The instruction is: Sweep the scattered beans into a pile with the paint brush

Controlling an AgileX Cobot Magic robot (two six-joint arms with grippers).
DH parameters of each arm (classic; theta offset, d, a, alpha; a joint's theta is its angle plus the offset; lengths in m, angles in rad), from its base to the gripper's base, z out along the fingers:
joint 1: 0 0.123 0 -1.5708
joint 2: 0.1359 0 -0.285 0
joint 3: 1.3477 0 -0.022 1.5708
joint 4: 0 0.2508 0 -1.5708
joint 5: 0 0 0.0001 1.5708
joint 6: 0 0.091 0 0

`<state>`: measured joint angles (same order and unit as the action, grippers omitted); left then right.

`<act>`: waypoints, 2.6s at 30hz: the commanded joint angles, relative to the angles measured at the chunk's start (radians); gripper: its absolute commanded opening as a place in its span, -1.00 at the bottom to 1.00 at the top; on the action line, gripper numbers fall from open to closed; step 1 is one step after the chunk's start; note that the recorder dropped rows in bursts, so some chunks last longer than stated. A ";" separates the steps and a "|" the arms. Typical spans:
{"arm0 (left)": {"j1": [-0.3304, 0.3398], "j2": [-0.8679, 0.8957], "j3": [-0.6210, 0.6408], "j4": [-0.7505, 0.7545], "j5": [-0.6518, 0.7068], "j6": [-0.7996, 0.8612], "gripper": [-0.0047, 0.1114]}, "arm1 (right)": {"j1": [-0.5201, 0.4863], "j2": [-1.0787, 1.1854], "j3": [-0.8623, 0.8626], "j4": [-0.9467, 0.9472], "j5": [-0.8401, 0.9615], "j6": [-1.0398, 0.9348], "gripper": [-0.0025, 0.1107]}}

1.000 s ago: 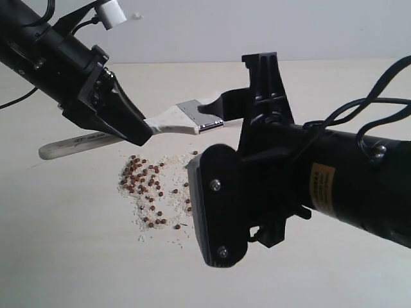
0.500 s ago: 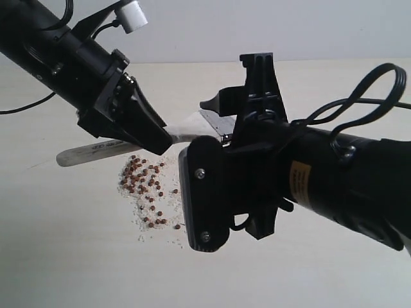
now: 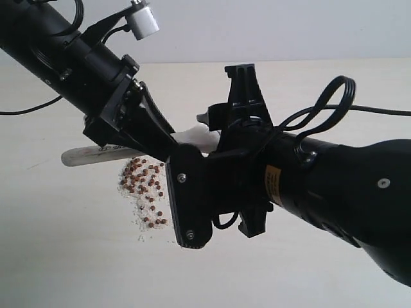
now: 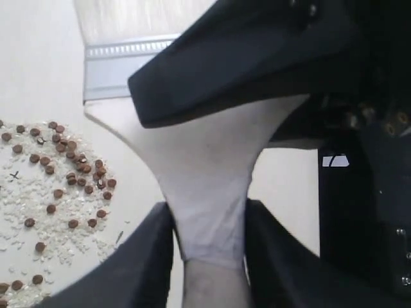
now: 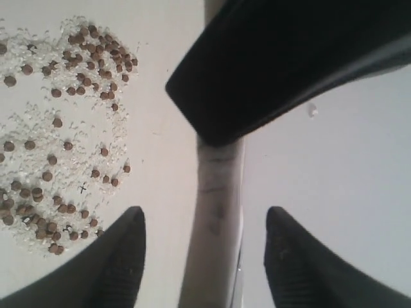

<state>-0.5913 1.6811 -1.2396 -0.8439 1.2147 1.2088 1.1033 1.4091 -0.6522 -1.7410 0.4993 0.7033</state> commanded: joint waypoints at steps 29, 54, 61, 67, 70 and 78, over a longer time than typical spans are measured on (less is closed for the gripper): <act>0.001 -0.026 -0.187 -0.059 -0.452 0.171 0.63 | -0.070 0.003 -0.025 0.262 0.020 0.030 -0.96; 0.291 0.252 -0.247 -0.822 0.006 0.704 0.65 | -1.140 0.408 -0.409 0.084 -1.720 0.711 -0.96; 0.215 0.370 -0.251 -0.901 0.006 0.782 0.65 | -1.138 0.539 -0.445 0.173 -1.720 0.665 -0.96; 0.163 0.405 -0.305 -0.901 0.006 0.796 0.64 | -1.138 0.540 -0.445 0.225 -1.720 0.650 -0.96; 0.162 0.407 -0.339 -0.901 0.006 0.772 0.64 | -1.138 0.540 -0.445 0.225 -1.720 0.650 -0.96; 0.162 0.411 -0.371 -0.901 -0.010 0.705 0.64 | -1.087 0.540 -0.445 0.225 -1.720 0.614 -0.96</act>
<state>-0.4248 2.0809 -1.6029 -1.7309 1.2162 1.9475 -0.0033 1.9504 -1.0859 -1.5354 -1.2008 1.3543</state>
